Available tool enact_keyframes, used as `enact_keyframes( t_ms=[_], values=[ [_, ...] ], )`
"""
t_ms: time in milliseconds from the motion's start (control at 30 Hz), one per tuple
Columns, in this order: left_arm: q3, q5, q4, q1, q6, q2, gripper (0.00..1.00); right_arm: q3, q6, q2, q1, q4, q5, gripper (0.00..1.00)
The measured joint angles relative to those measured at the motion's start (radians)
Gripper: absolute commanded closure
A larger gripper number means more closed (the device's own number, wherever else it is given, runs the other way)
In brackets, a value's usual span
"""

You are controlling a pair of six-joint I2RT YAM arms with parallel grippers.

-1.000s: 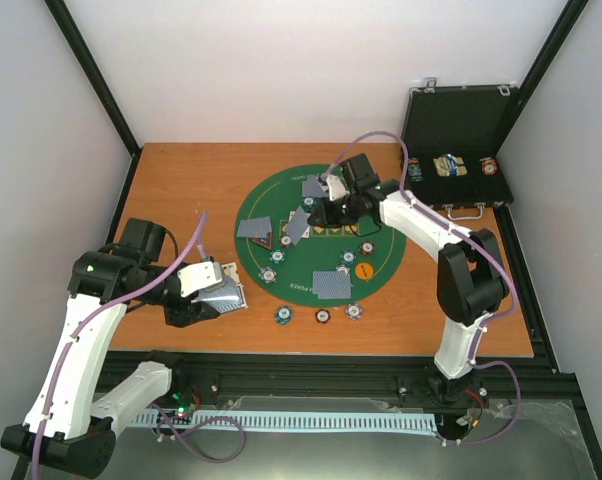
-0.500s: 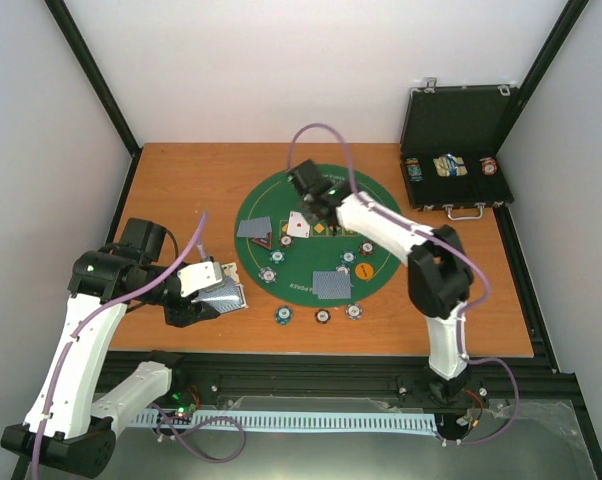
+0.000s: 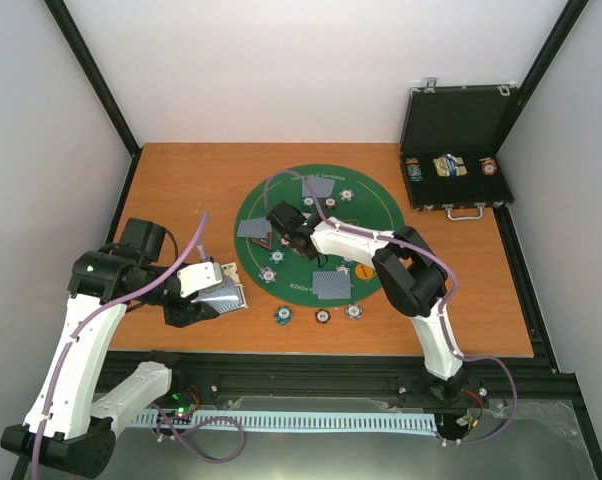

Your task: Distribute texas hold em gaming equipment

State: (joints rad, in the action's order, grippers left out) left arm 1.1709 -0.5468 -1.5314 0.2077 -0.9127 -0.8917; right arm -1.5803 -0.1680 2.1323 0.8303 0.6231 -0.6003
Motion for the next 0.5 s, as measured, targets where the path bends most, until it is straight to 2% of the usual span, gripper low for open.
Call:
enact_keyframes(
  t_ms=[100,133,267,367,500],
  values=[
    [0.001,0.000,0.000,0.000,0.000,0.000,0.87,0.023,0.014,-0.015,0.002,0.017,0.042,0.25],
    [0.001,0.000,0.000,0.000,0.000,0.000,0.87,0.033,0.022,-0.025,0.002,0.026,0.061,0.23],
    [0.004,0.000,-0.002,0.000,0.000,0.000,0.87,0.049,0.081,-0.080,-0.007,0.059,0.160,0.23],
    [0.007,-0.001,-0.004,0.000,0.000,0.000,0.87,0.047,0.183,-0.133,-0.047,0.077,0.273,0.27],
    [0.010,0.000,-0.004,0.000,0.000,0.000,0.87,0.077,0.387,-0.198,-0.204,0.055,0.489,0.28]
  ],
)
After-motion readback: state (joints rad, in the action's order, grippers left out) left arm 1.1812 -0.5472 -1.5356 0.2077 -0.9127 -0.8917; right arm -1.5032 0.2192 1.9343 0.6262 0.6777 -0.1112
